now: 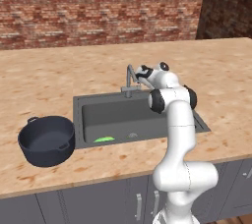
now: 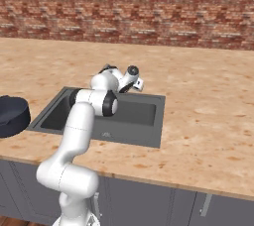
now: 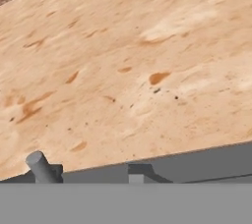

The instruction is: Dump the corn from the pot into the sink. Then turn on the water and wash the corn. Then turn off the water and put the corn back in the pot.

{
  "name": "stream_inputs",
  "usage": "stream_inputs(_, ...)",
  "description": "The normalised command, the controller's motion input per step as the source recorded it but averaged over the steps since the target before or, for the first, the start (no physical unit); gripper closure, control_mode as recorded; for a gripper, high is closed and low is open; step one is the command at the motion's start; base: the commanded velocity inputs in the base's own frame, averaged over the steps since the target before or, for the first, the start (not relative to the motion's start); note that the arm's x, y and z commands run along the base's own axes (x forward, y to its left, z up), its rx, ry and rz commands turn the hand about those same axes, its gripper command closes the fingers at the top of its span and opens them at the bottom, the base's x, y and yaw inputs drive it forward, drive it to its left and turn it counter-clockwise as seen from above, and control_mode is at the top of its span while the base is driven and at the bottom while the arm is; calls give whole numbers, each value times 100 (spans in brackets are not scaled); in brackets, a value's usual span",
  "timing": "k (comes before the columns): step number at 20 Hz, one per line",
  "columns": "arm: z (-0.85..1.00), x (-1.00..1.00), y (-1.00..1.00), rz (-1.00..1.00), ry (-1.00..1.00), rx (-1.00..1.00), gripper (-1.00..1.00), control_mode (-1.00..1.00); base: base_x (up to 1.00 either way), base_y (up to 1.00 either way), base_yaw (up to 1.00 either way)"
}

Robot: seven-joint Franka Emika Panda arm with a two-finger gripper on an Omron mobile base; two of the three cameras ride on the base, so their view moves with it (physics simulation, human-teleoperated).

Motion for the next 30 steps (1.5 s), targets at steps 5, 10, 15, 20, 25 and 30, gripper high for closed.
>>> stream_inputs(5, -16, -15, -100, -9, 11, 10, 100, -100, 0, 0, 0)
stream_inputs(10, -20, -20, -100, -6, 11, 14, 100, -100, 0, 0, 0)
stream_inputs(15, -6, -10, -79, -1, 5, 14, 100, -100, 0, 0, 0)
stream_inputs(20, 37, -22, -41, 0, -3, 12, -100, -100, 0, 0, 0)
stream_inputs(25, 77, -37, -25, 0, -16, 13, -100, -100, 0, 0, 0)
stream_inputs(30, 40, -41, -32, 0, -12, 4, -100, -100, 0, 0, 0)
